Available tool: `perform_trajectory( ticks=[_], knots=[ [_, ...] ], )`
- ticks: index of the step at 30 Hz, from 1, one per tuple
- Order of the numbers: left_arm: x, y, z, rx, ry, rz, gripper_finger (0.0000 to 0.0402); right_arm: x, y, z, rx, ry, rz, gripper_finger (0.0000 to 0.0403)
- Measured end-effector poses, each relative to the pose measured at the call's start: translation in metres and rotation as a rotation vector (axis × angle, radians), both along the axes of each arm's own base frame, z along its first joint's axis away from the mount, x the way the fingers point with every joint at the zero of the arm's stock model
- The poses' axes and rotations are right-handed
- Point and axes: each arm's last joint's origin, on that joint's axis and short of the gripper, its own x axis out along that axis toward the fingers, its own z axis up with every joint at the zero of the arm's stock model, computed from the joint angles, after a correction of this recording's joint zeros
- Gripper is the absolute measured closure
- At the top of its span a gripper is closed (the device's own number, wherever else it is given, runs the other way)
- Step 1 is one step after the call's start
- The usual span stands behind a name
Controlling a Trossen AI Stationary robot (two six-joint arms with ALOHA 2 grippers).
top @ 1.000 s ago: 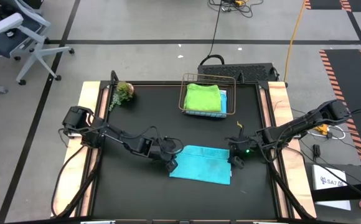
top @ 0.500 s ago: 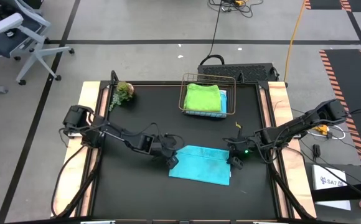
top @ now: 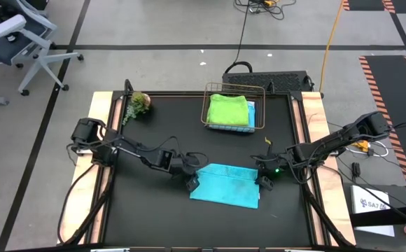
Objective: Fold microfiber towels
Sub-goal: Fold the blue towel
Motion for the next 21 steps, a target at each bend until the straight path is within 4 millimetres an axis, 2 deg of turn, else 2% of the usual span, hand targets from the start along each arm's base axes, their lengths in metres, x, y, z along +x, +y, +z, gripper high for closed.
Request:
perform_trajectory(
  ticks=[13, 21],
  knots=[
    [0.003, 0.012, 0.001, -0.016, -0.013, -0.034, 0.0349, 0.001, 0.000, 0.000, 0.010, -0.004, -0.008, 0.0336],
    [0.004, 0.012, 0.001, -0.028, -0.017, -0.011, 0.0259, 0.001, 0.000, 0.001, 0.012, -0.010, -0.007, 0.0336]
  ],
)
